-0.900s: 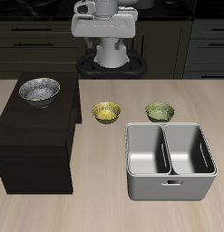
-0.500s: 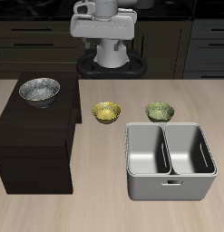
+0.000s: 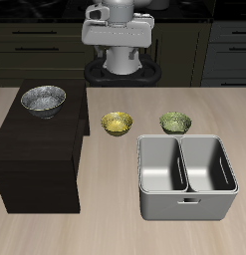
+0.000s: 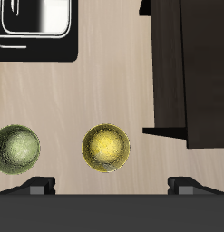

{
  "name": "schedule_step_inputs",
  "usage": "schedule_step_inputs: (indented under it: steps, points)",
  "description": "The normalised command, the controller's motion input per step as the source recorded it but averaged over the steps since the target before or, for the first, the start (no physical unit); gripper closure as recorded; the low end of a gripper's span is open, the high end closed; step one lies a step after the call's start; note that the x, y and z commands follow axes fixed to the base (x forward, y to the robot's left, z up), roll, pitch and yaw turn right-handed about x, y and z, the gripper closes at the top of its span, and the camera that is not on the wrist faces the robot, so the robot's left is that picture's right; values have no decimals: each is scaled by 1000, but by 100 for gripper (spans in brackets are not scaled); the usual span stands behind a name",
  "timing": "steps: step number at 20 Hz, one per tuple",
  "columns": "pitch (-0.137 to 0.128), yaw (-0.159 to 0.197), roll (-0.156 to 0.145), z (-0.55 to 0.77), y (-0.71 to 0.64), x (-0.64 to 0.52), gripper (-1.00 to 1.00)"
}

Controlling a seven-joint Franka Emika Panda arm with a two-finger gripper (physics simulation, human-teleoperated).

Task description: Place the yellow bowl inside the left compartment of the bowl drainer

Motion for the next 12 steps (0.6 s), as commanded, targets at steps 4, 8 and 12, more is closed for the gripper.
schedule_step_inputs:
  steps: [4, 8, 12]
  points:
    - [9, 6, 1, -233, 90, 9, -100]
    - [26, -22, 12, -467, 196, -37, -100]
    - [-53, -1, 12, -307, 203, -178, -100]
